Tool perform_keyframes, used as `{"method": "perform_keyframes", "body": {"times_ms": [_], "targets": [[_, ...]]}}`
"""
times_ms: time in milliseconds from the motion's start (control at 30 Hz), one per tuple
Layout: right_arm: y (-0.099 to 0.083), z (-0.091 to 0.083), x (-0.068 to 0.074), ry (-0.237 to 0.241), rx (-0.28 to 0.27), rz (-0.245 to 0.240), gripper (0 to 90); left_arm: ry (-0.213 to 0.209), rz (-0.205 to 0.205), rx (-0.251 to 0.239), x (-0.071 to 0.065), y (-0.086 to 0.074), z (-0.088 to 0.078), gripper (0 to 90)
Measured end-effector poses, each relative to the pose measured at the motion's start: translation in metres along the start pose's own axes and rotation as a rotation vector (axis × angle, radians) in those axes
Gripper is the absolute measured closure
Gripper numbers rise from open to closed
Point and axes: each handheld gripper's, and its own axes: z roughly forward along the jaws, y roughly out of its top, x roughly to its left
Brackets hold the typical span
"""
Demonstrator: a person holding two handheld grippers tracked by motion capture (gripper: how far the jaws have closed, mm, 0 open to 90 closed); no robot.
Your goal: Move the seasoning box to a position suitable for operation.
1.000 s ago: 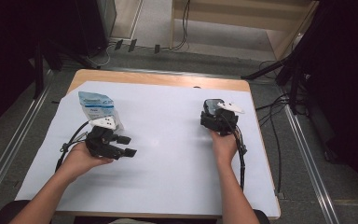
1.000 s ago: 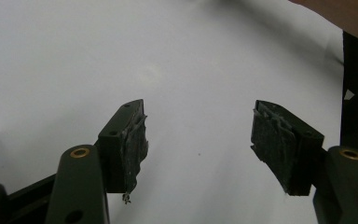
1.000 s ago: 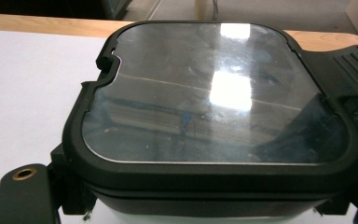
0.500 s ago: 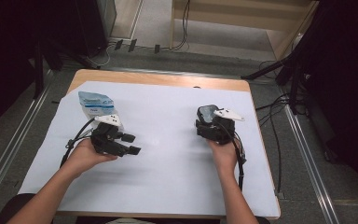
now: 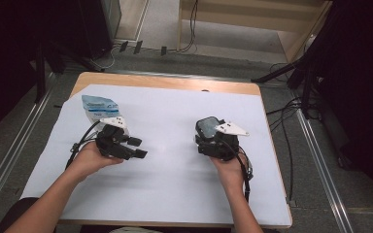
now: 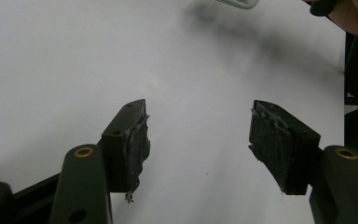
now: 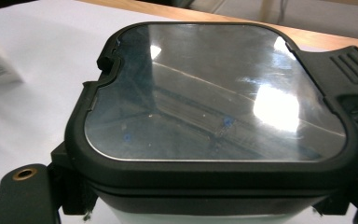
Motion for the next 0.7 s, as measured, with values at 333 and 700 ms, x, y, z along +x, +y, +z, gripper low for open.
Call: {"method": "perform_keyframes", "body": {"times_ms": [333, 700], "targets": [[-0.005, 0.017, 0.026, 0.089, 0.023, -0.049, 16.1, 0.015, -0.009, 0.000, 0.004, -0.001, -0.001, 38.5], [-0.007, 0.036, 0.051, 0.184, 0.037, -0.106, 16.2, 0.019, -0.011, 0.016, 0.003, -0.002, -0.003, 38.3]]}}
